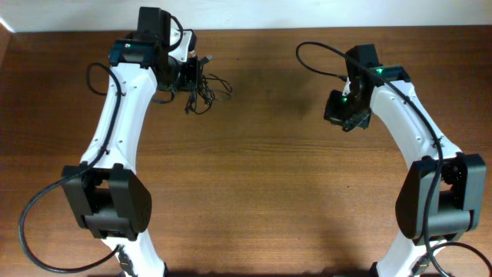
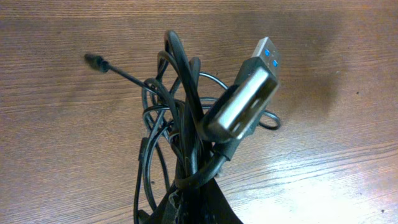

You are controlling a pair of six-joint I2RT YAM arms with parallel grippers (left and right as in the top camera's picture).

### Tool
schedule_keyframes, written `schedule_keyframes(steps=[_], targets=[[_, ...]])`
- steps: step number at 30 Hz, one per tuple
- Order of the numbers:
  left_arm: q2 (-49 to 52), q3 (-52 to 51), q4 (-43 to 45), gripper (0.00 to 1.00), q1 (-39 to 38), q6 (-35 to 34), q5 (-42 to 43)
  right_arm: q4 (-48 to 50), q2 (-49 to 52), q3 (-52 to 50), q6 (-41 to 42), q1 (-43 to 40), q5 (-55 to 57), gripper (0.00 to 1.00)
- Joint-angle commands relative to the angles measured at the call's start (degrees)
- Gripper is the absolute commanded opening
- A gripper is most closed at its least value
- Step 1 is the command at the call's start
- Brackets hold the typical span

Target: Untangle cables

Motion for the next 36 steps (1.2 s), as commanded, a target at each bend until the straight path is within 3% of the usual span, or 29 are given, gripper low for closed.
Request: schedule_keyframes(steps=[1, 2, 6, 13, 18, 24, 28, 32, 36], targets=[[-1.86, 0.9, -0.52, 0.06, -0.28, 0.85, 5.18, 2.49, 0.39, -0.35, -8.02, 0.55, -10.45, 0.11], [-1.86, 0.9, -0.83, 0.05, -0.31, 0.85, 7.69, 3.52, 0.39, -0.35, -8.39, 0.76, -13.66, 0.14], [-1.86, 0.76, -6.08, 0.03, -0.42, 0.87, 21.49, 11.19, 0.39, -0.33, -8.13, 3.04, -30.45, 0.47], [-1.86, 0.48, -9.9, 0.05, -3.28, 0.83, 23.52, 21.31, 0.31, 1.42, -10.03, 12.04, -32.35, 0.62], [-1.86, 0.48, -9.9, 0.05, -3.26, 0.83, 24.09, 20.5, 0.2, 2.93, -12.41, 13.07, -33.51, 0.66], [-1.86, 0.48, -9.07, 0.06, -3.26, 0.87, 30.36, 12.85, 0.31, 2.93, -12.68, 14.82, -33.73, 0.66], [-1.86, 0.48, -9.05, 0.06, -3.1, 4.2, 30.14, 10.97, 0.31, 2.93, -17.25, 14.8, -41.9, 0.66], [-1.86, 0.48, -9.03, 0.09, -2.86, 4.35, 16.55, 3.45, 0.31, 2.93, -25.44, 14.78, -45.31, 0.65], [-1.86, 0.48, -9.01, 0.32, -2.82, 4.28, 4.85, -1.16, 0.31, 2.93, -30.73, 14.8, -45.35, 0.62]])
